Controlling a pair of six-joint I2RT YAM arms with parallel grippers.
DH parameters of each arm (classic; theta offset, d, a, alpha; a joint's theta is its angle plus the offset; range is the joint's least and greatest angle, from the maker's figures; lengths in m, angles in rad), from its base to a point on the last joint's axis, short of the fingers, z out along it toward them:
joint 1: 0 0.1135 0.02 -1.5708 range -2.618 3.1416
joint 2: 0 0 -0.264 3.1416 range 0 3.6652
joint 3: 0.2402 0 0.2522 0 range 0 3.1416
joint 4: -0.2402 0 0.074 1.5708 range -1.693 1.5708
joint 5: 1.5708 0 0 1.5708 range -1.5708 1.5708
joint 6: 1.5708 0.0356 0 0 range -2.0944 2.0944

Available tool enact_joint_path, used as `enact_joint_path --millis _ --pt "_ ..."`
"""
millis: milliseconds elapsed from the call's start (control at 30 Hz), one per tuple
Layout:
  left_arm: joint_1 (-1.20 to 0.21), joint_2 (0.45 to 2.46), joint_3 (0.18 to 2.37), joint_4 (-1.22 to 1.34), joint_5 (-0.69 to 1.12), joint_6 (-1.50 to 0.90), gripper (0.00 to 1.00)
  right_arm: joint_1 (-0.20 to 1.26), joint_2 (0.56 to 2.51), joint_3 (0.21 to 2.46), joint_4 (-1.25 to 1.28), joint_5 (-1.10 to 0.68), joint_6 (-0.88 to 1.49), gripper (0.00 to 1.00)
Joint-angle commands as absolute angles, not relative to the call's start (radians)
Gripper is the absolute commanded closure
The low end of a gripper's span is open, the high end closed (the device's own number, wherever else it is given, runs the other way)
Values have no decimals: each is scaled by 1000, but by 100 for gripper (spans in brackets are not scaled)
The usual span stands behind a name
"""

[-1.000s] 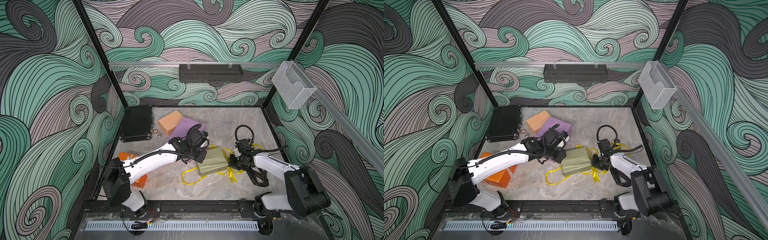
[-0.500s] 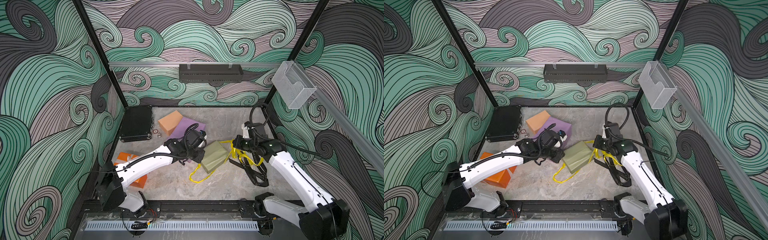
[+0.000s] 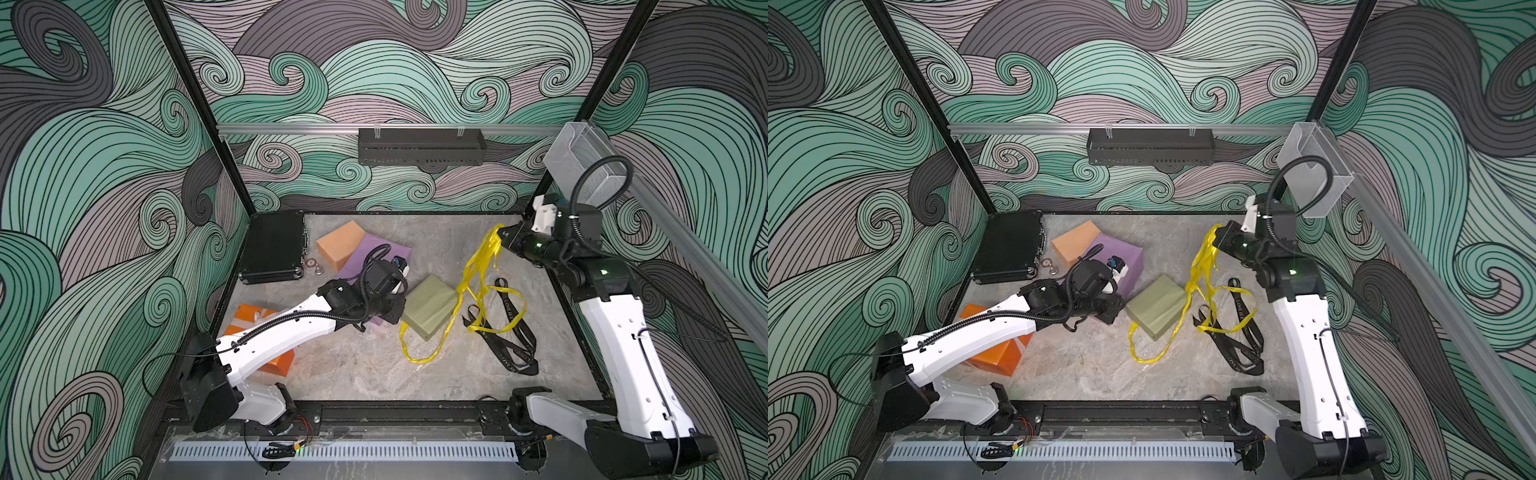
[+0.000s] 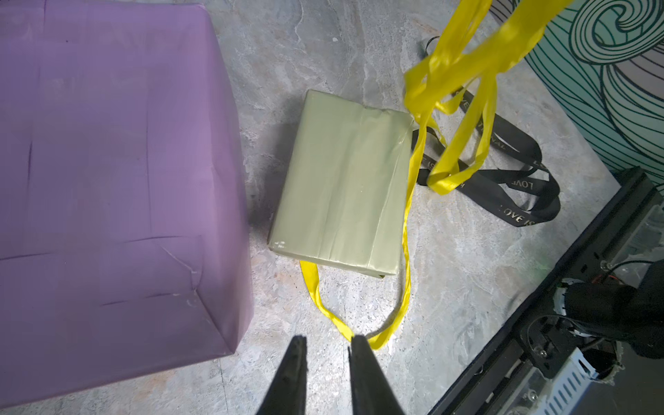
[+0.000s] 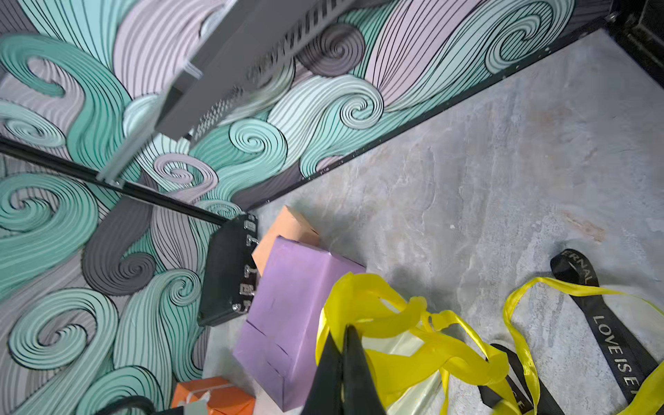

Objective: Untie the ribbon bows on the gift boxes
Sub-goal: Adjust the ribbon at the center of the board.

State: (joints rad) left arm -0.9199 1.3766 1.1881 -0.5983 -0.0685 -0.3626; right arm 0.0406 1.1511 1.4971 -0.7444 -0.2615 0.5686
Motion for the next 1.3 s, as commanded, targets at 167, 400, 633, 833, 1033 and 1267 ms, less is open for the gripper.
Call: enact_joint_path --millis 167,400,633,833,1033,1267 --pt "-925 1327 1173 -561 -97 -350 76 -158 1196 1665 -792 -398 656 100" --pt "-925 1318 1172 -559 -92 -349 76 -168 1249 1689 -907 -277 603 100" --pt "-925 1317 1169 -554 -80 -350 76 -167 1263 1246 -770 -208 571 100" --pt "-925 1323 1172 -558 -74 -353 76 -160 1364 1044 -658 -182 559 93" --pt "-925 1326 1175 -561 -73 -353 76 -88 1383 968 -635 -118 538 42" --pt "-925 1312 1172 -564 -101 -352 76 -13 1187 910 -625 58 563 31"
